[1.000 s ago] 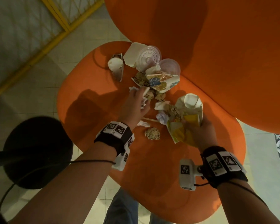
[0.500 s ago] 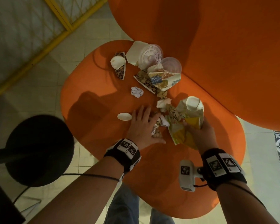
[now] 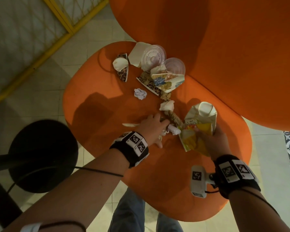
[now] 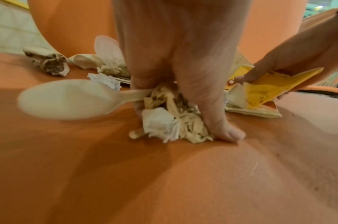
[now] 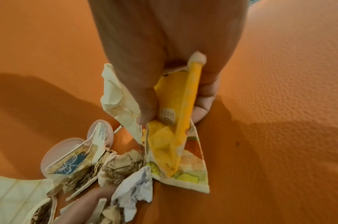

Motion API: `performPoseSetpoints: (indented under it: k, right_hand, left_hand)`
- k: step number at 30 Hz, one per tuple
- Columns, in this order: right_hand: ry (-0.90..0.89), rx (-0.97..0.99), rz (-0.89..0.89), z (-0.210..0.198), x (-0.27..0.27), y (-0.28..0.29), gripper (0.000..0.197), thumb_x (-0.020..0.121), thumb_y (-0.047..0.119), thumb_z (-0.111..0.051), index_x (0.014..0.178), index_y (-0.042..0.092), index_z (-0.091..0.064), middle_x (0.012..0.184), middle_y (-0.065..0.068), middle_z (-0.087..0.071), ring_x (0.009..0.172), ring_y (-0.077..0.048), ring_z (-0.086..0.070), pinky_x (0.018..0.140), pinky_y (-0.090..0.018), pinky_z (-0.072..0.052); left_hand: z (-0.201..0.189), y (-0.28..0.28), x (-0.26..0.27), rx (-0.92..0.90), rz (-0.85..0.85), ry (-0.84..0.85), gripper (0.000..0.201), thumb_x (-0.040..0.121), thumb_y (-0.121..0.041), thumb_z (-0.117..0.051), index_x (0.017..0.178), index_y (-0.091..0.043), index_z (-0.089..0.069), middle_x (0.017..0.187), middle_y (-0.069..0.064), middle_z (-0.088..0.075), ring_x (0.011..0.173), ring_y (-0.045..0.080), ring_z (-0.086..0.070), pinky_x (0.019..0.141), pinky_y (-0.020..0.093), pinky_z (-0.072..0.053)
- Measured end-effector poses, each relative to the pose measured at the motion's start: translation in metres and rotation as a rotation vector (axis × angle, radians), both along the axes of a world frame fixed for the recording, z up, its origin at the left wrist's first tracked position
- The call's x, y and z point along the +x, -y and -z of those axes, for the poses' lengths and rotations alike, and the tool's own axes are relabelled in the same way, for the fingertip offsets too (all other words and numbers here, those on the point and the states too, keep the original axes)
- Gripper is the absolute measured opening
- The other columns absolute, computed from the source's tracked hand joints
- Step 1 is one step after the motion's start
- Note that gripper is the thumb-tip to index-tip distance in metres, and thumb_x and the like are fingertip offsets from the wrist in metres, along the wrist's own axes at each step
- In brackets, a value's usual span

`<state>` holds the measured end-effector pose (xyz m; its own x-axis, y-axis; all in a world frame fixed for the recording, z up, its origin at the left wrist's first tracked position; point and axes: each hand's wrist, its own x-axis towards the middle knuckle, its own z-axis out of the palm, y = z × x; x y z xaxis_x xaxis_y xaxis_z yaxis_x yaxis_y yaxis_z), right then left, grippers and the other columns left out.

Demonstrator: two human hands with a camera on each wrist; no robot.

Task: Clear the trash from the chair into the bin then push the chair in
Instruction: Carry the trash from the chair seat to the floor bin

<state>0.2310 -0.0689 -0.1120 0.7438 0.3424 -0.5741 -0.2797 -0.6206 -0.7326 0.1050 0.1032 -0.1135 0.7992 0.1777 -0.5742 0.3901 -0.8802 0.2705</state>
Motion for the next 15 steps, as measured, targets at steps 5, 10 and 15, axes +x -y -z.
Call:
performPoseSetpoints:
  k: [5, 10, 15]
  right_hand:
    - [0.004, 0.02, 0.002, 0.0, -0.003, 0.003, 0.034, 0.082, 0.018, -0.072, 0.114, 0.019, -0.06, 0.1, -0.001, -0.068, 0.098, -0.024, -0.065, 0.088, -0.045, -0.054]
    - [0.005, 0.024, -0.009, 0.003, -0.006, 0.008, 0.036, 0.081, 0.02, -0.074, 0.114, 0.018, -0.061, 0.102, -0.002, -0.069, 0.098, -0.024, -0.066, 0.087, -0.046, -0.055]
    - [-0.005, 0.036, -0.038, 0.003, -0.008, 0.013, 0.037, 0.081, 0.022, -0.073, 0.115, 0.017, -0.062, 0.104, -0.001, -0.07, 0.097, -0.021, -0.067, 0.087, -0.048, -0.055]
  left_hand:
    - [0.006, 0.007, -0.008, -0.146, -0.186, 0.034, 0.054, 0.079, -0.02, -0.074, 0.124, -0.011, -0.045, 0.112, 0.011, -0.061, 0.101, 0.029, -0.062, 0.073, 0.033, -0.043]
    - [0.005, 0.012, -0.013, -0.194, -0.402, 0.071, 0.056, 0.083, -0.018, -0.069, 0.133, -0.012, -0.045, 0.119, 0.011, -0.064, 0.111, 0.027, -0.06, 0.084, 0.032, -0.046]
    - [-0.001, 0.024, -0.017, -0.088, -0.436, 0.141, 0.047, 0.083, -0.024, -0.069, 0.124, -0.012, -0.051, 0.108, 0.01, -0.069, 0.101, 0.028, -0.064, 0.072, 0.032, -0.045]
